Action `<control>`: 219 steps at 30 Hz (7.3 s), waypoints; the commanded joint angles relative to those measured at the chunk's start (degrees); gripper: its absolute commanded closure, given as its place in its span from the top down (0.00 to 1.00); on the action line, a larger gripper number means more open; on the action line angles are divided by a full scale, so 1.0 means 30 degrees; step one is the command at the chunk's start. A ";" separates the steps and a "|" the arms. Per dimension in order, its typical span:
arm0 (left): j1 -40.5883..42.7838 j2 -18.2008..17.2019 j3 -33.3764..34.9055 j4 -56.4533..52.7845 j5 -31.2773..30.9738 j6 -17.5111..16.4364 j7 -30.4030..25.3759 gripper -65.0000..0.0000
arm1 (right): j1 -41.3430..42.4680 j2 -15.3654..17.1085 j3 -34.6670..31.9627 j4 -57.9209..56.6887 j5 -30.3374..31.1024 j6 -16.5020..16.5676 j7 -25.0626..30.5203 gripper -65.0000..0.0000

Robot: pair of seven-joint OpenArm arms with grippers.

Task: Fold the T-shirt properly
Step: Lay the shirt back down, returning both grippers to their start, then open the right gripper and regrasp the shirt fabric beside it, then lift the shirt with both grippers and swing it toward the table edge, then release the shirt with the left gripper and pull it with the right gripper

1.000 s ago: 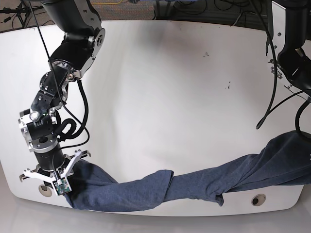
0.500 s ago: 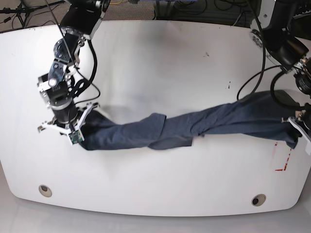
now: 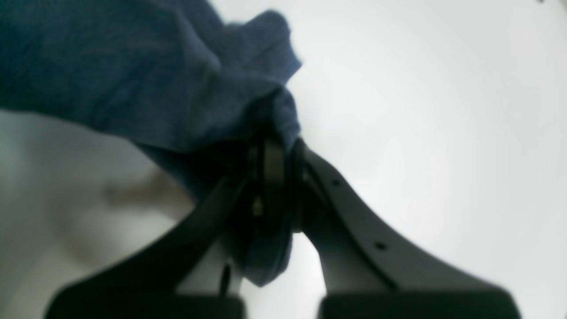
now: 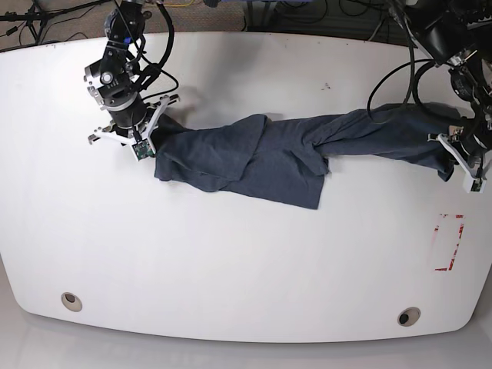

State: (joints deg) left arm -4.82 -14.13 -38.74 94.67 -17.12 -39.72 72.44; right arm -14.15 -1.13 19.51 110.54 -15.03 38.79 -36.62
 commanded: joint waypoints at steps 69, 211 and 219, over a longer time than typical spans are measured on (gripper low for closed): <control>0.0332 -0.1048 0.0826 -0.0246 -0.0079 -0.0048 -0.0573 0.04 | 0.5992 -0.0929 -0.3469 -0.0583 -0.0017 -0.1251 -0.3602 0.66; -1.2650 -0.1634 0.1558 -0.5580 -0.0138 0.1974 -0.0515 0.04 | 1.6776 0.3203 -0.2385 0.1233 -0.0105 -0.0430 -0.8057 0.00; -1.4760 -0.1605 0.1822 -0.5580 -0.0079 0.1974 -0.0456 0.04 | 1.9384 0.4170 -0.2854 0.0999 -0.0017 -0.0430 -0.9199 0.00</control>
State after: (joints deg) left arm -46.39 -18.06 -34.09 77.03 -16.80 -33.85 72.01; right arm 41.01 10.00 11.60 113.19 -14.57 37.91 -63.66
